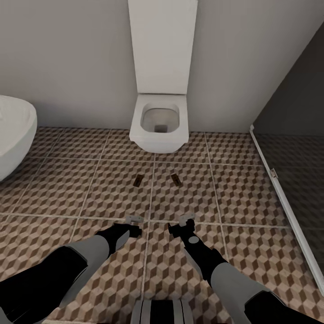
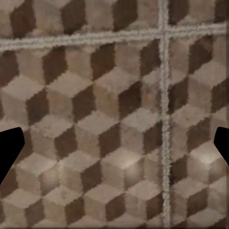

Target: Take the four mousetraps from the cabinet in the bathroom and place them on the bathroom floor. Make sure all four end up on the same floor surface, and ensure that at least two of them are either under or directly next to the same bathroom sink.

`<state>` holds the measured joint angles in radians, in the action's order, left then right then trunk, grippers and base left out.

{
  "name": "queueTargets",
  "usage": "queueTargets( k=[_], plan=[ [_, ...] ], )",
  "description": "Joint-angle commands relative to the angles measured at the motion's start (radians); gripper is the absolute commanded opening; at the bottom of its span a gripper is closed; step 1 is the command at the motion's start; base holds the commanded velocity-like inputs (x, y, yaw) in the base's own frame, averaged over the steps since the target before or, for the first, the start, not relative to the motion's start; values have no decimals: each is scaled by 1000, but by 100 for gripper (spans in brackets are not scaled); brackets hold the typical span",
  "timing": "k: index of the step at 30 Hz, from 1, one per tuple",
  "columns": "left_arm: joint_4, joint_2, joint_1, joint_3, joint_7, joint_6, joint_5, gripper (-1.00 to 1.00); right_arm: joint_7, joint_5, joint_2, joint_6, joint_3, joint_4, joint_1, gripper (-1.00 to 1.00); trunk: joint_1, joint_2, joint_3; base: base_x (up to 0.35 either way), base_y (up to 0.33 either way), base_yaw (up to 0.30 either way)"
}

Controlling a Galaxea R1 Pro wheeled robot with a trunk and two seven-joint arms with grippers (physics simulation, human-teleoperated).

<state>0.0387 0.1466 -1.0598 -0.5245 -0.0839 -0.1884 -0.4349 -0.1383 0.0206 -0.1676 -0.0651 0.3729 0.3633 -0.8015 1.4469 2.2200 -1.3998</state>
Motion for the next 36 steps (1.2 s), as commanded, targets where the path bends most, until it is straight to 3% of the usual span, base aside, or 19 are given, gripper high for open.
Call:
queueTargets(
  k=[1, 36],
  plan=[
    [1, 1, -1, -8, -2, -2, -10, 100, -7, 2, 0, -2, 8, -1, -1, 100, -4, -7, 3, 0, 0, 0],
    [3, 3, -1, -8, -2, -3, -10, 100, -7, 2, 0, -2, 8, -1, -1, 100, -138, -252, 112, 0, 0, 0]
  ],
)
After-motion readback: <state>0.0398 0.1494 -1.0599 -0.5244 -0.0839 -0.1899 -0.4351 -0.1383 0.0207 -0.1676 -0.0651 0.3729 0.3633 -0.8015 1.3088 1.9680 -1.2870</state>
